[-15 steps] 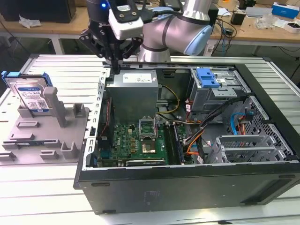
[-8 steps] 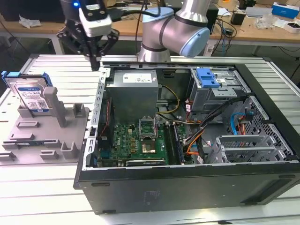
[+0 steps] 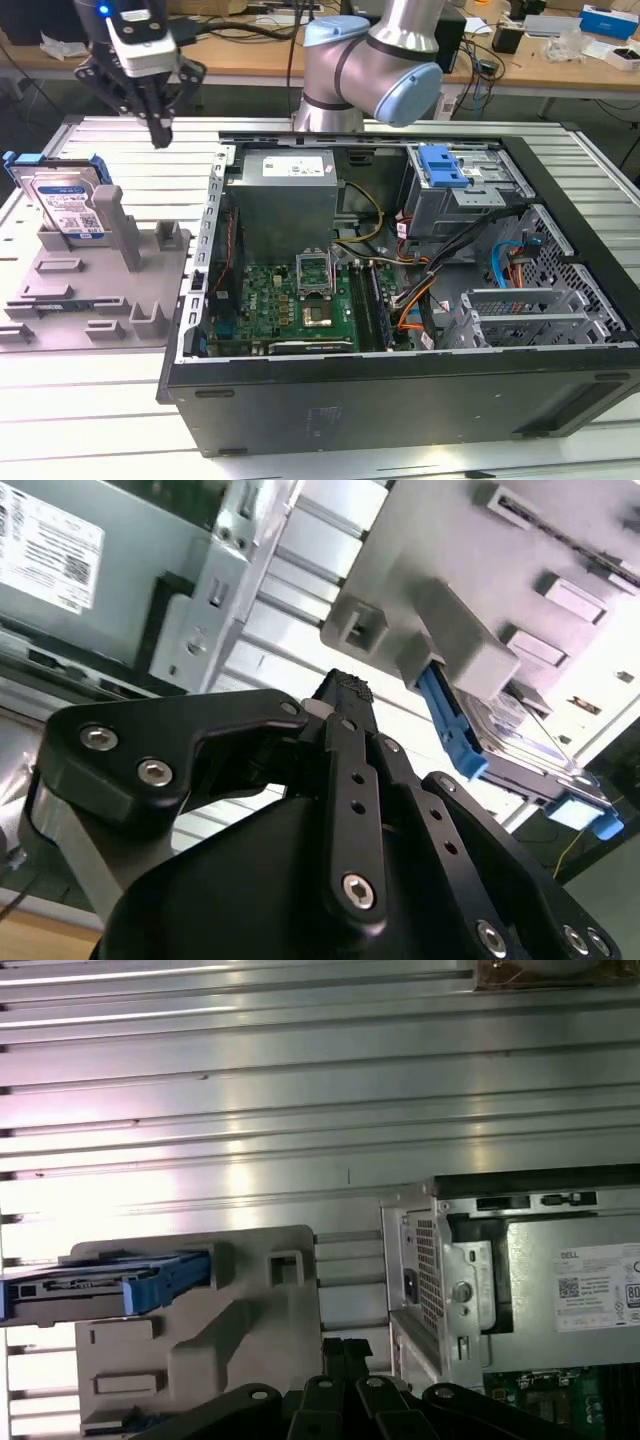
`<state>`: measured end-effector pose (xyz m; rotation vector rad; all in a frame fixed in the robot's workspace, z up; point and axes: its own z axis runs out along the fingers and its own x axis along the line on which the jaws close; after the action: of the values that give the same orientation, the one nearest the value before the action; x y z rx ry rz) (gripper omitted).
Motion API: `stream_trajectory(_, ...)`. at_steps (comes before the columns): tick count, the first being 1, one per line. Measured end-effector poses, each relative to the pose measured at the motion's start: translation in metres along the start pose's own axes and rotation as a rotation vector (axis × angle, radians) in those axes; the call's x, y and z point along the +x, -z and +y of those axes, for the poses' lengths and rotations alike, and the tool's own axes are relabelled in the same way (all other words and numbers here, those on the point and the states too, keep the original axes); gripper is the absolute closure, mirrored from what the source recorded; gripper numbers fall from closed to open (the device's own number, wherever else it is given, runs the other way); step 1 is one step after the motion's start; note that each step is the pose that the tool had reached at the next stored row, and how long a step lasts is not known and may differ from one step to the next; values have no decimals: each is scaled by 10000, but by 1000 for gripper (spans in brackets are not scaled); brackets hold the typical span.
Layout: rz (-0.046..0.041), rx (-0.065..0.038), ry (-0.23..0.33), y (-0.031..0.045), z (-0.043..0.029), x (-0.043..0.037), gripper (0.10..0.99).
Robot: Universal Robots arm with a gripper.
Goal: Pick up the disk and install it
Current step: 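Reach for the disk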
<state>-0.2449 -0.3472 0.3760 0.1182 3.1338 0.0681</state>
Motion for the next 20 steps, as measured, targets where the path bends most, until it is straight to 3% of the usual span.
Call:
stream_trajectory(18,49,4,-1,-124,200,962,980)
stream_trajectory(20,50,4,1,-124,199,970,980)
